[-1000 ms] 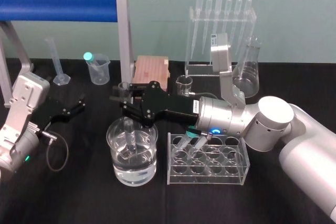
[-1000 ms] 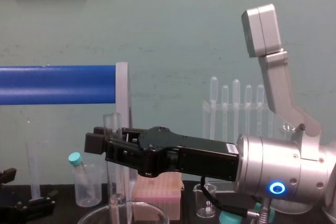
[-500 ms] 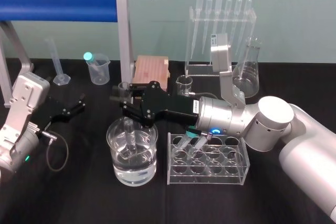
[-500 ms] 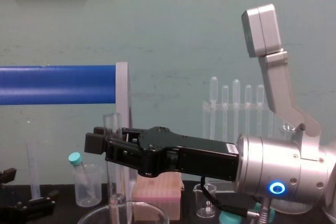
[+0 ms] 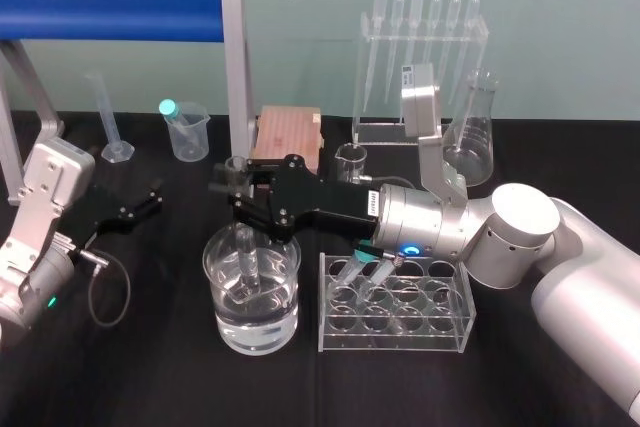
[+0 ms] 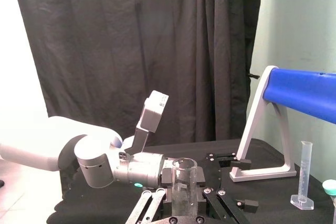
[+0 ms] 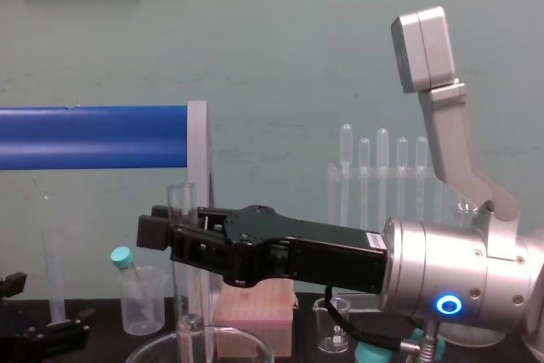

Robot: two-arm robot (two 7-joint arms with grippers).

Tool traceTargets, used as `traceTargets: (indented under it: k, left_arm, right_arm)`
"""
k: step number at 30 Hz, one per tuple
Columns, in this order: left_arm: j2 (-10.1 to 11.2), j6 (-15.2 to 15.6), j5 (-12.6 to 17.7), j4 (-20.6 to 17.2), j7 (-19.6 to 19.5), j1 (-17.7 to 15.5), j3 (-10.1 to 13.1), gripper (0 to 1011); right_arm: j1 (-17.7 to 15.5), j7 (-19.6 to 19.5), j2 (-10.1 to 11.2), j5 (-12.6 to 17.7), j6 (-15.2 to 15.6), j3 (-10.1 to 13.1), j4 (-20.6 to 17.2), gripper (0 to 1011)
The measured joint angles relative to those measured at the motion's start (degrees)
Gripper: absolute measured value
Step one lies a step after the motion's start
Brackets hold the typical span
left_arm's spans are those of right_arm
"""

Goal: Hold the test tube with one hand and immerse one end into the beaker, then return it to the test tube rack.

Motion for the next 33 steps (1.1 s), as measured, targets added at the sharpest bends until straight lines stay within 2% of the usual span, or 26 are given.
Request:
traceTargets:
  k: [33]
  left_arm:
    - [0.0,0.0,0.0,0.0,0.0,0.0,0.0,1000]
  right_arm:
    - [0.0,0.0,0.0,0.0,0.0,0.0,0.0,243]
